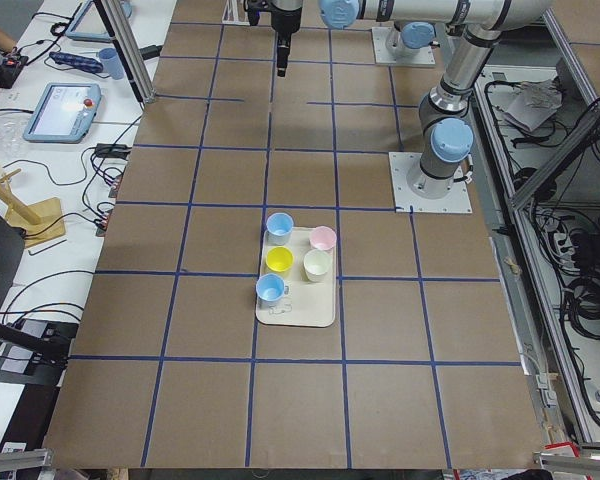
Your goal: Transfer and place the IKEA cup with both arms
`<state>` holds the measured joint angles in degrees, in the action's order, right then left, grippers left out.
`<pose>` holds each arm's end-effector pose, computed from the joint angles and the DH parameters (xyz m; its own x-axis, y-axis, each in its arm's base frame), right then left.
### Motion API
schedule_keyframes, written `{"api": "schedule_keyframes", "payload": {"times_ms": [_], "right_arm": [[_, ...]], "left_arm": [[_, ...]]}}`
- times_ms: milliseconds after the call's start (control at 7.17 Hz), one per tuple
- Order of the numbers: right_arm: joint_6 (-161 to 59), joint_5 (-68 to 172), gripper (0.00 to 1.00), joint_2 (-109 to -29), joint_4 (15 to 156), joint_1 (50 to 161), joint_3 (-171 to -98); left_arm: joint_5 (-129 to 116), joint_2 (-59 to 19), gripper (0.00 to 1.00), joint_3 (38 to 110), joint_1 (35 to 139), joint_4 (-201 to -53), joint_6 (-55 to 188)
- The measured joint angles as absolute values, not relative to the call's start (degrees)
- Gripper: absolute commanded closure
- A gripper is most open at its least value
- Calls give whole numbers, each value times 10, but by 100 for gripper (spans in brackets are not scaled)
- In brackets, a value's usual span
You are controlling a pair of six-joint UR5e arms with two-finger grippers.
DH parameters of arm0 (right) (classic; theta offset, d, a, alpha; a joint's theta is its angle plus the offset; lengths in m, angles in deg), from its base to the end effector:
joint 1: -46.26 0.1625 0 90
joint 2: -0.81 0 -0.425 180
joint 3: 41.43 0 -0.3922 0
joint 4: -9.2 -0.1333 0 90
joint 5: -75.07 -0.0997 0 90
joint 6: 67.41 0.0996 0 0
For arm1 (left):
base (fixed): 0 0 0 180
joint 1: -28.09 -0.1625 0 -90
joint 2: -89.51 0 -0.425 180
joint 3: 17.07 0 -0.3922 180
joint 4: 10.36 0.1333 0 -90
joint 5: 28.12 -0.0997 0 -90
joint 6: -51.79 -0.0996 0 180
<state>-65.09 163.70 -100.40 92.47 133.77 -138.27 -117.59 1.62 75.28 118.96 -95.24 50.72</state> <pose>0.1180 -0.4095 0.5057 -0.9962 0.0848 -0.0222 0.0838 0.9956 0.0421 -0.1416 -0.4823 0.4948 -0.9994 0.0346 0.0076 0.0338 0.9958 -0.0852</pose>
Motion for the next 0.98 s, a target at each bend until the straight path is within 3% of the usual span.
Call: {"api": "schedule_keyframes", "payload": {"times_ms": [418, 976], "right_arm": [[-695, 1638, 0, -985, 924, 1325, -1357], [-920, 1634, 0, -921, 949, 1240, -1315]], "left_arm": [[-1176, 16, 0, 753, 1189, -952, 507], [-1175, 16, 0, 755, 1189, -953, 507]]}}
